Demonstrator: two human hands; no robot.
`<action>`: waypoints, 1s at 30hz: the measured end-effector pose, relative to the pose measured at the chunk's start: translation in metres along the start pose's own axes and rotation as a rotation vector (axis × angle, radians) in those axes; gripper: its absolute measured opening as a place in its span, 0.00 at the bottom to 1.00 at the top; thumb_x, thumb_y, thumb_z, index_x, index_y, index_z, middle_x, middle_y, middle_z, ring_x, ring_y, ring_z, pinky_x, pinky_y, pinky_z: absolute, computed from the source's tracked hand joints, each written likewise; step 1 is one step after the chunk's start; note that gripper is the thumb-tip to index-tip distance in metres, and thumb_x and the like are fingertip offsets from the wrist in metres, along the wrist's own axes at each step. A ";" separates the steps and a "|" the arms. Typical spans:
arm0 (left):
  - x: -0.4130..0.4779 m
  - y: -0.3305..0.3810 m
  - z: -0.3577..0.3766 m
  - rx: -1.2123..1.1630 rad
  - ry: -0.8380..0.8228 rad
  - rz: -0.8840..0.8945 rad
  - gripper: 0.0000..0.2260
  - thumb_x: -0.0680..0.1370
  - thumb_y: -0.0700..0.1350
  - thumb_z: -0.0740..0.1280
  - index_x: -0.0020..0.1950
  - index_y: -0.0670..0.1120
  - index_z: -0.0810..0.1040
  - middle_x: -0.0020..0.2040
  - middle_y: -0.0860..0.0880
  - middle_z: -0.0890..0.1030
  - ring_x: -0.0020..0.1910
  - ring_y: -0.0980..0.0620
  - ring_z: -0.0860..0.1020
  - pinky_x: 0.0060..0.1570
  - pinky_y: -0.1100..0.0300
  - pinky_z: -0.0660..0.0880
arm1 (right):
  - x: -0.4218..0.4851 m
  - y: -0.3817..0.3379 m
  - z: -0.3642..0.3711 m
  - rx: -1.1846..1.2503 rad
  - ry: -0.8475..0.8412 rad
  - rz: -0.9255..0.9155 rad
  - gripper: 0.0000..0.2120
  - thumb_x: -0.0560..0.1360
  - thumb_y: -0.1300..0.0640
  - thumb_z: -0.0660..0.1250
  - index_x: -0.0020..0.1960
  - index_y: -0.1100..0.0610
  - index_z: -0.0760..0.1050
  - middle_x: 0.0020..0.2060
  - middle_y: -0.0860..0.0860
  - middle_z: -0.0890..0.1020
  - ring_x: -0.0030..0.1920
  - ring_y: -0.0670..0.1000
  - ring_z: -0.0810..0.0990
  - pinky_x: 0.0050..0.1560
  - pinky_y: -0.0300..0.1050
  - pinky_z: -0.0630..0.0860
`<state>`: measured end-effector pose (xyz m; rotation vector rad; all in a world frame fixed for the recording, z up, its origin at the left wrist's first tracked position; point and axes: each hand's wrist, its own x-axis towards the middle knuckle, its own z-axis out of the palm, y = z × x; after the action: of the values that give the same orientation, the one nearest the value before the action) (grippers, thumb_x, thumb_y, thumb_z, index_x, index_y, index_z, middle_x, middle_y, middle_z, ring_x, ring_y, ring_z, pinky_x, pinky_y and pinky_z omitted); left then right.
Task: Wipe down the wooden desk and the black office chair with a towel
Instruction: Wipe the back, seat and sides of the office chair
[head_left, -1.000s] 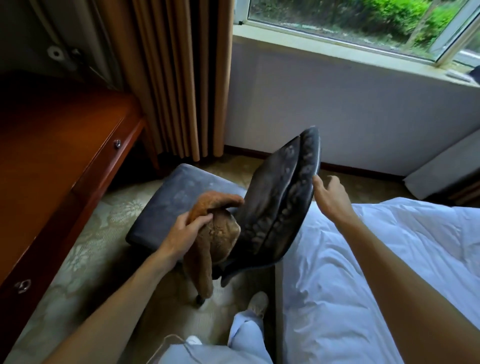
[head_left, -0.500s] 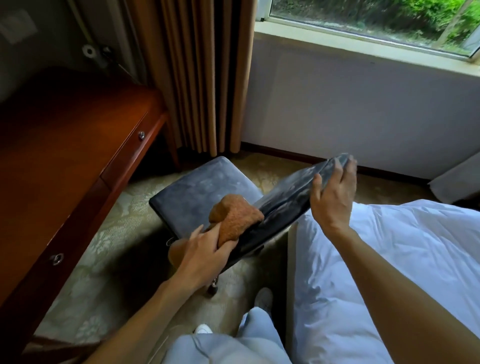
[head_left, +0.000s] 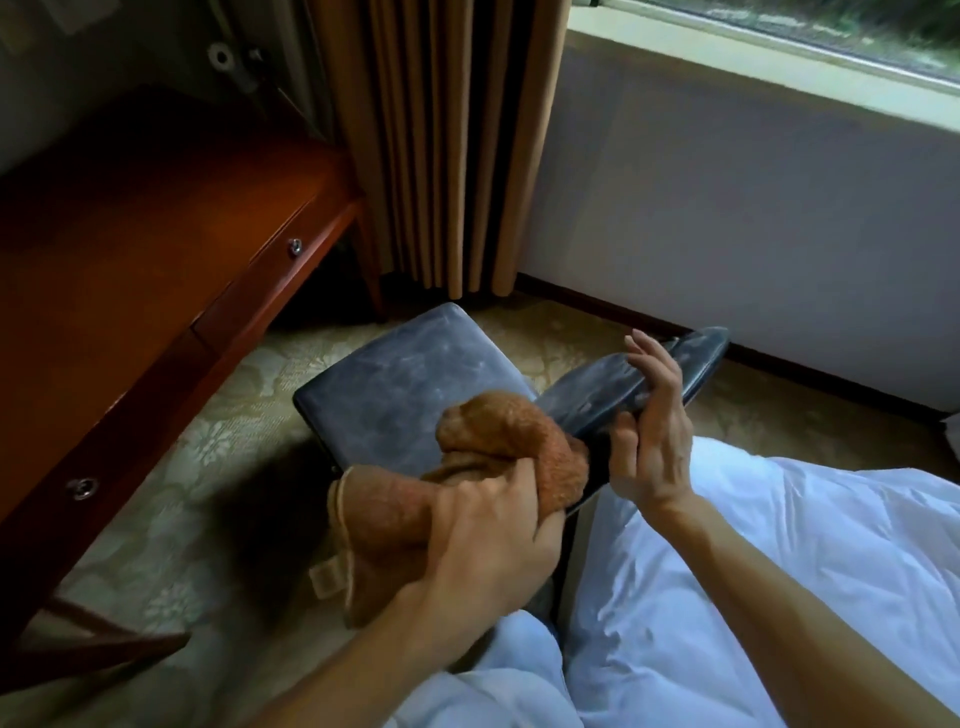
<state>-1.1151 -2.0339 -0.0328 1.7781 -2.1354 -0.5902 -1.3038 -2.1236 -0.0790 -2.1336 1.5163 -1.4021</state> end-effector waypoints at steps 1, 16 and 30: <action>0.017 0.016 0.008 0.006 0.004 -0.012 0.16 0.78 0.60 0.51 0.54 0.53 0.73 0.47 0.49 0.85 0.44 0.45 0.83 0.45 0.53 0.74 | 0.007 0.012 -0.005 0.034 -0.009 -0.019 0.27 0.72 0.57 0.57 0.71 0.61 0.65 0.75 0.60 0.70 0.73 0.47 0.72 0.65 0.37 0.73; 0.198 0.064 0.028 -0.882 0.052 -0.507 0.14 0.74 0.58 0.67 0.47 0.50 0.86 0.43 0.59 0.86 0.46 0.64 0.82 0.53 0.65 0.76 | 0.153 0.156 -0.049 -0.119 -0.324 -0.104 0.24 0.80 0.55 0.57 0.74 0.63 0.66 0.75 0.57 0.70 0.71 0.58 0.74 0.68 0.47 0.72; 0.162 0.113 0.077 -0.767 -0.136 -0.244 0.31 0.74 0.68 0.57 0.68 0.51 0.76 0.61 0.50 0.83 0.64 0.51 0.78 0.69 0.60 0.69 | 0.197 0.190 -0.028 -0.173 -0.391 0.956 0.22 0.84 0.49 0.49 0.66 0.63 0.70 0.65 0.61 0.76 0.58 0.58 0.74 0.57 0.50 0.67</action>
<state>-1.2794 -2.1665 -0.0491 1.5616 -1.4425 -1.3962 -1.4402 -2.3617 -0.0629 -1.2650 2.0712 -0.5043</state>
